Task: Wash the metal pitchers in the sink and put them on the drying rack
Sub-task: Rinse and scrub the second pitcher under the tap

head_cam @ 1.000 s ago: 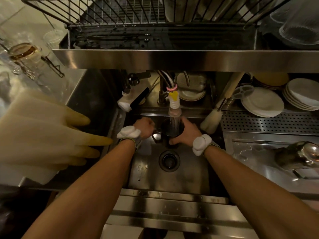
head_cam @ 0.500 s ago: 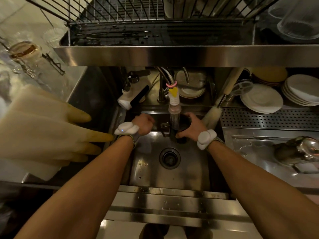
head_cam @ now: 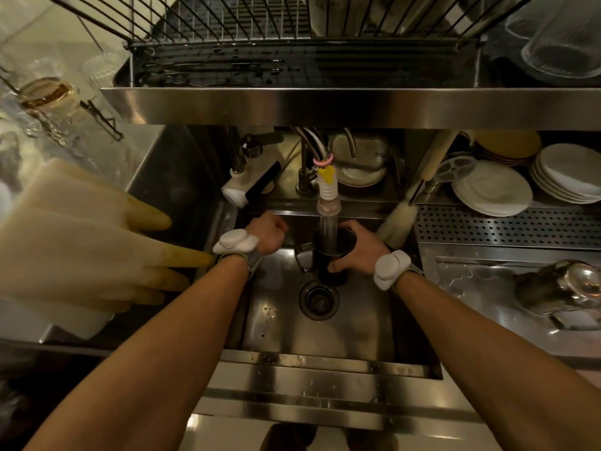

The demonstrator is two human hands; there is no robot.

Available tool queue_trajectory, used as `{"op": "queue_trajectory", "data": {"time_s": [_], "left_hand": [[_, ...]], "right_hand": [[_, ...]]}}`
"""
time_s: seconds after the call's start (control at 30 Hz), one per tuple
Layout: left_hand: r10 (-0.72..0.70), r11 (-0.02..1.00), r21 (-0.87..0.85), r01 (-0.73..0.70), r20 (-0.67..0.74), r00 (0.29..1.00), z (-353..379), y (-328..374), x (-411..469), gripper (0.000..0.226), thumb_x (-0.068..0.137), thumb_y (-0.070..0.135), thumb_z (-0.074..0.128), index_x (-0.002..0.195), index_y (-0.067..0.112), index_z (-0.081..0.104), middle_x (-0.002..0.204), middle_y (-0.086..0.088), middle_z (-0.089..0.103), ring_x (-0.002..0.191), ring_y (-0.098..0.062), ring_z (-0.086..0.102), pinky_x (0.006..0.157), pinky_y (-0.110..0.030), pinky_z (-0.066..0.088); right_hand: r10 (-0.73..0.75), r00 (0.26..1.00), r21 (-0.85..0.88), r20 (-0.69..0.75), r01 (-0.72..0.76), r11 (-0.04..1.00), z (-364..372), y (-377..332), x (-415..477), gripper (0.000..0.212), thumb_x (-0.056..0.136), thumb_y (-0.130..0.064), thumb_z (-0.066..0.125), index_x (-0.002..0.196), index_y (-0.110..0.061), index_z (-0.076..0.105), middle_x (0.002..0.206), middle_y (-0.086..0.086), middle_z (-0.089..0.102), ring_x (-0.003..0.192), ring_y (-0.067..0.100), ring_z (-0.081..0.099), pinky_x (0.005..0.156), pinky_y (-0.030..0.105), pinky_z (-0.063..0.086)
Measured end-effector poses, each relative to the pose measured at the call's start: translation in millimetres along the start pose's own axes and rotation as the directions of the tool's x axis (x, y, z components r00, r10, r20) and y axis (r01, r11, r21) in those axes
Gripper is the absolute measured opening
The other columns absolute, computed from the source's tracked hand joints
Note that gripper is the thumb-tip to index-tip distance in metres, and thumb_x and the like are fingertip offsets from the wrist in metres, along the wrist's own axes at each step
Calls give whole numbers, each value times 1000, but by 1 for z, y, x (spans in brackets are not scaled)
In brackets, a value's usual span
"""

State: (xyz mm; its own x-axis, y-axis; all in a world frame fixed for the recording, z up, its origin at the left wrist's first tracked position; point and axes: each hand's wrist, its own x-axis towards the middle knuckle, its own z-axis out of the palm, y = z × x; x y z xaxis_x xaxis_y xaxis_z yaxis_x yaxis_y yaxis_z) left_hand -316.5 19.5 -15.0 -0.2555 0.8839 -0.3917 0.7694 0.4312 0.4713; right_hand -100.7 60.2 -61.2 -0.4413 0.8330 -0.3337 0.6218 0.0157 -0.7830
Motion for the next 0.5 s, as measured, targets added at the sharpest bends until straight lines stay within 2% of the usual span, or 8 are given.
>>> {"op": "queue_trajectory", "data": {"time_s": [0.1,0.27,0.4,0.5], "left_hand": [[-6,1000,-1,6,-6,1000,6,0,-3,28,88,10,47,103,21,68,121,-7,64,113,-27,59,95,-30,45],[-11,1000,7,11,-5,1000,10,2,-3,29,88,10,48,107,21,67,124,-8,63,116,-28,57,99,-32,45],[9,1000,6,-9,15,1000,15,2,-3,27,90,14,49,110,21,66,126,-7,62,118,-28,55,97,-30,42],[14,1000,11,-15,80,997,14,4,0,33,87,11,51,117,20,62,125,-7,61,118,-27,56,96,-30,43]], "right_hand": [[-2,997,-10,-77,1,1000,3,-4,3,95,47,-24,90,129,-22,41,124,3,58,114,22,55,85,25,42],[-7,1000,-6,20,7,1000,5,-2,3,95,45,-27,90,126,-25,41,123,1,59,113,21,56,85,27,45],[1,997,-36,-79,-4,999,0,-2,5,98,47,-23,90,131,-20,40,128,5,58,118,24,54,90,26,42],[-14,999,3,-46,14,1000,6,-5,5,100,46,-24,90,132,-22,39,127,5,58,116,24,55,91,30,46]]}}
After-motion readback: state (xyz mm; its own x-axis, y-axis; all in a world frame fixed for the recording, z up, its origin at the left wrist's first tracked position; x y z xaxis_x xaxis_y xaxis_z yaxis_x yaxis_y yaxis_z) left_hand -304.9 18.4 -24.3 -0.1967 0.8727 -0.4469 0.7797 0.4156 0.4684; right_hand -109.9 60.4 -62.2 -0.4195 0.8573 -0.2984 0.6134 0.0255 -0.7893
